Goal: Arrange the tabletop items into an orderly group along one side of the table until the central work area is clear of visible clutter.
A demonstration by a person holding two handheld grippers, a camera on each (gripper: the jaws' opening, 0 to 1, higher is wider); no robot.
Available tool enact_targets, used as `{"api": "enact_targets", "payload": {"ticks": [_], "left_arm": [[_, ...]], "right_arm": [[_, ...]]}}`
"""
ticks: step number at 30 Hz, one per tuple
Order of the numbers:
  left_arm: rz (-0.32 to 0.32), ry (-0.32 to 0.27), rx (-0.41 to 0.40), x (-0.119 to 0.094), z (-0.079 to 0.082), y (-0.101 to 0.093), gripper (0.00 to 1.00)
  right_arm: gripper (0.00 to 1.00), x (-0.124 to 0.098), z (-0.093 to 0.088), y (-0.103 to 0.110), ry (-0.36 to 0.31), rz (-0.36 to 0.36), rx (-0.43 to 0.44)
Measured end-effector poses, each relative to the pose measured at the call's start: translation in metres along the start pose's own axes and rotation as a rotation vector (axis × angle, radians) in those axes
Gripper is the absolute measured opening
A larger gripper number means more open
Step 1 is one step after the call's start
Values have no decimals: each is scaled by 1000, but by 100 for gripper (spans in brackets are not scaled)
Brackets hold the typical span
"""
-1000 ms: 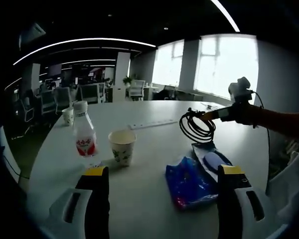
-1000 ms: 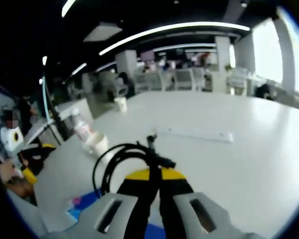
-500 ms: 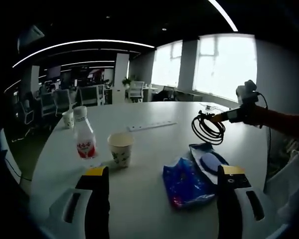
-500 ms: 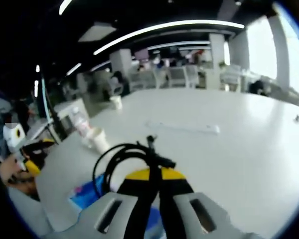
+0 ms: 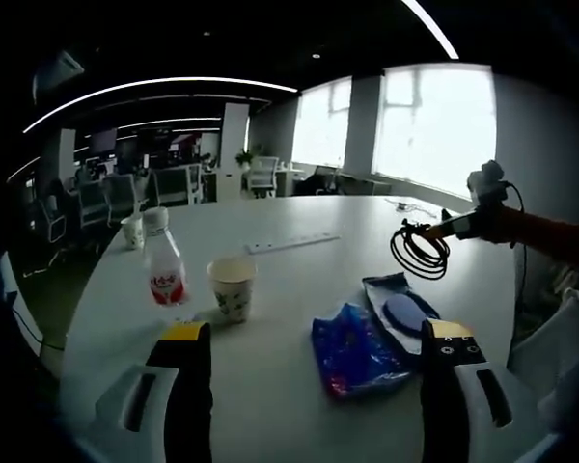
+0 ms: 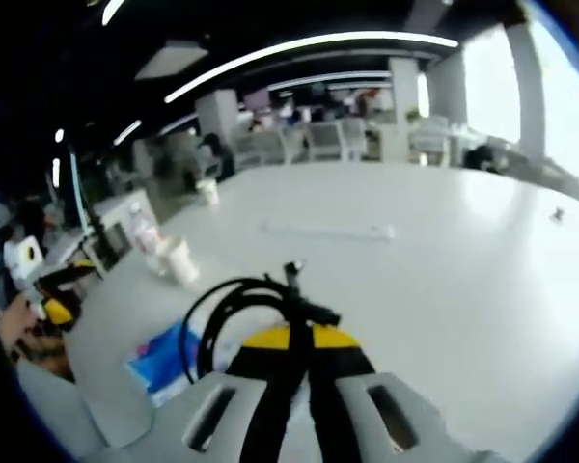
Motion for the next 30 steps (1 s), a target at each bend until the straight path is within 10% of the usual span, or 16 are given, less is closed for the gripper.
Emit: {"api": "enact_targets", "payload": {"ticks": [30], "left_arm": [[-8, 15, -3, -5, -4, -11, 87]], "right_arm": [[0, -36, -46, -58, 66, -146, 89]]}}
Point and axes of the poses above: the point that each gripper's makers call its tool centre point, and the gripper's own axes: x roughly forward along the fingers, y roughly to its left, z roughly out of its top, the point moved 1 cm from there along -x, roughly backward along the fingers, and after that the axes turned 3 degrees about z, right-handed, at the moved point
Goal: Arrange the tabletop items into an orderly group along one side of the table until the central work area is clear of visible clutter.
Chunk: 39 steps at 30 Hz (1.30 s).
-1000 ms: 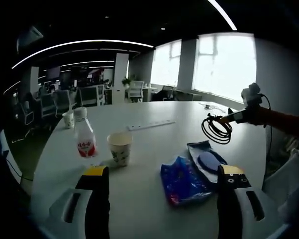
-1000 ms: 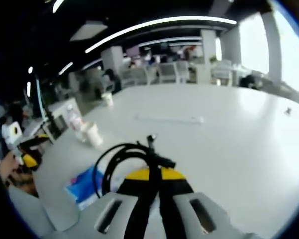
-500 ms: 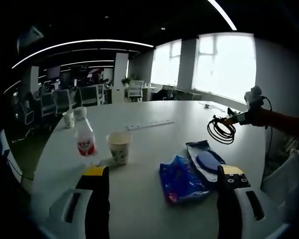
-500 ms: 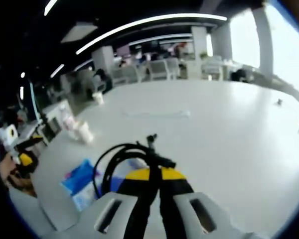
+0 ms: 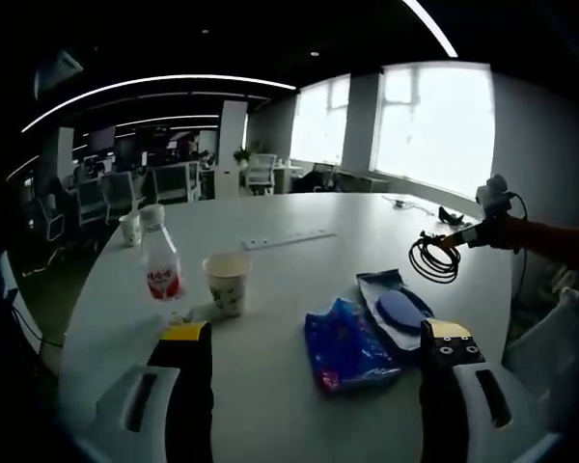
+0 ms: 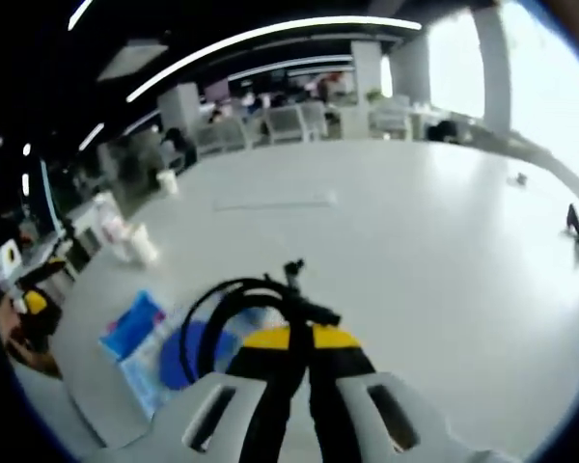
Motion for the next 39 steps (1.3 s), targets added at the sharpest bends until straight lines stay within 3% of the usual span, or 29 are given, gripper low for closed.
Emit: {"api": "enact_targets", "payload": {"ticks": [14, 25, 39], "left_arm": [[-4, 8, 4, 0, -2, -2, 87], [-7, 22, -4, 1, -8, -2, 86], [-7, 29, -4, 3, -10, -2, 86]], "right_arm": [[0, 4, -31, -23, 38, -37, 73], [1, 13, -62, -27, 73, -2, 166], [2, 21, -72, -33, 78, -12, 157]]}}
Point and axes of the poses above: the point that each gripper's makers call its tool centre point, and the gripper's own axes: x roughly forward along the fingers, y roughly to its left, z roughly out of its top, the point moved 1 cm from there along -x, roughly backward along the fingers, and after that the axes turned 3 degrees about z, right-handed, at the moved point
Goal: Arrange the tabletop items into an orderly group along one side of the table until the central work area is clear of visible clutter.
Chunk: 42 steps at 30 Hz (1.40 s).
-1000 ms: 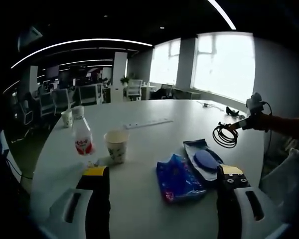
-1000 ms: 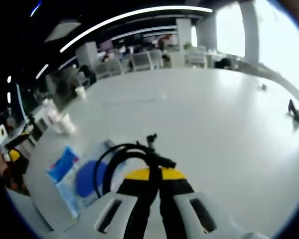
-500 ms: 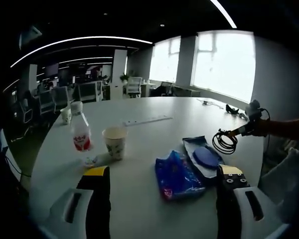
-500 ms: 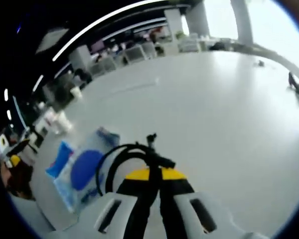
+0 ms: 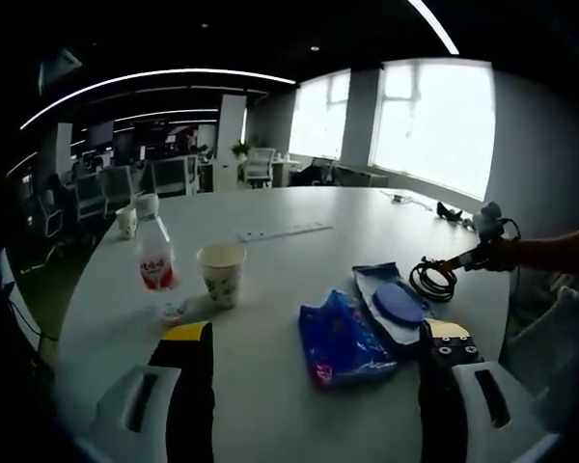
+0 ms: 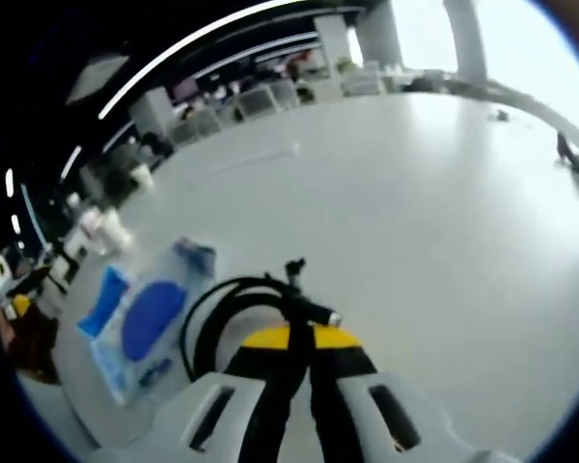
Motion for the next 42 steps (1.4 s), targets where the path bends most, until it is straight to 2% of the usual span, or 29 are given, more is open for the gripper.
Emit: {"api": "enact_targets", "payload": {"ticks": [8, 12, 20, 24, 29, 33, 36, 38, 42], "left_arm": [[-3, 5, -1, -1, -2, -1, 86], [-2, 4, -2, -2, -2, -2, 86], [0, 4, 6, -3, -1, -5, 87], [-4, 11, 19, -3, -1, -8, 89], [-1, 16, 17, -2, -1, -11, 91], [-16, 18, 30, -1, -1, -19, 92], [-24, 24, 53, 1, -1, -23, 93], [-29, 26, 52, 2, -1, -26, 94], [-38, 23, 57, 3, 0, -31, 95]], "right_arm": [[3, 4, -8, -3, 35, -32, -30], [6, 4, -6, -1, 24, -27, -21], [27, 2, -2, 4, 16, -35, -18], [34, 0, -1, 8, 17, -31, -24], [37, -6, 1, 13, 23, -37, -42], [47, -14, 13, 15, 14, -86, -141], [52, -15, 25, 28, -14, -38, -170], [56, -14, 35, 41, -45, 32, -182], [63, -13, 46, 54, -69, 92, -203]]}}
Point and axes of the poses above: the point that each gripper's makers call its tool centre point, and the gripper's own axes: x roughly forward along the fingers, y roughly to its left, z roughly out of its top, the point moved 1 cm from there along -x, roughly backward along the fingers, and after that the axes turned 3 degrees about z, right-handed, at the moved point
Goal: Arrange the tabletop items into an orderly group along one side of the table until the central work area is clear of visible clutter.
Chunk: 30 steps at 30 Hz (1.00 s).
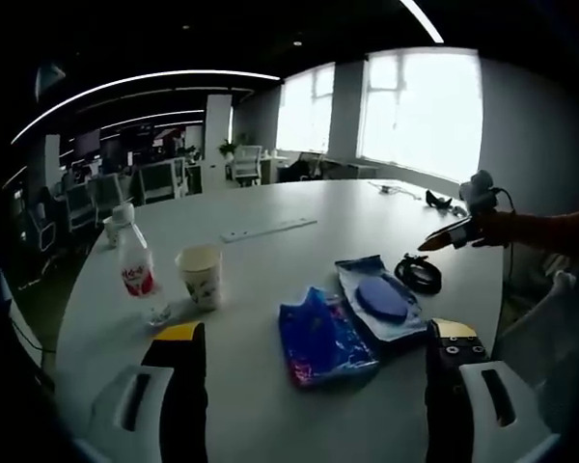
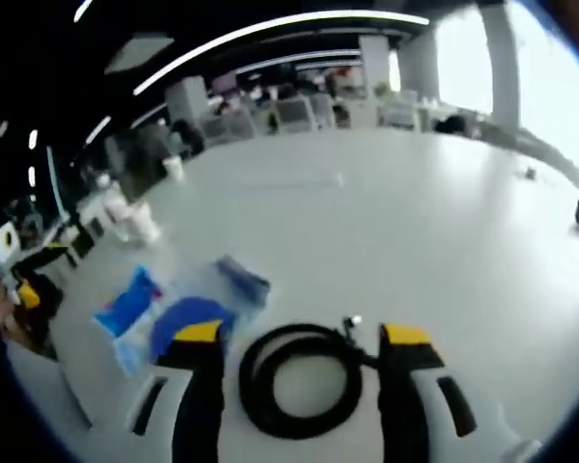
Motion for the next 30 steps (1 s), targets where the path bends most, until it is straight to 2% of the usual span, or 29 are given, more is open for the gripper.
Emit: {"api": "enact_targets", "payload": {"ticks": [12, 19, 30], "left_arm": [[-33, 17, -13, 8, -3, -23, 96], [-78, 17, -26, 15, -6, -46, 95], [-132, 26, -51, 20, -11, -69, 93]], "right_arm": [[74, 11, 11, 20, -1, 91, -97], [72, 19, 13, 25, -8, 132, -90], [71, 33, 12, 34, 8, 180, -160]]}}
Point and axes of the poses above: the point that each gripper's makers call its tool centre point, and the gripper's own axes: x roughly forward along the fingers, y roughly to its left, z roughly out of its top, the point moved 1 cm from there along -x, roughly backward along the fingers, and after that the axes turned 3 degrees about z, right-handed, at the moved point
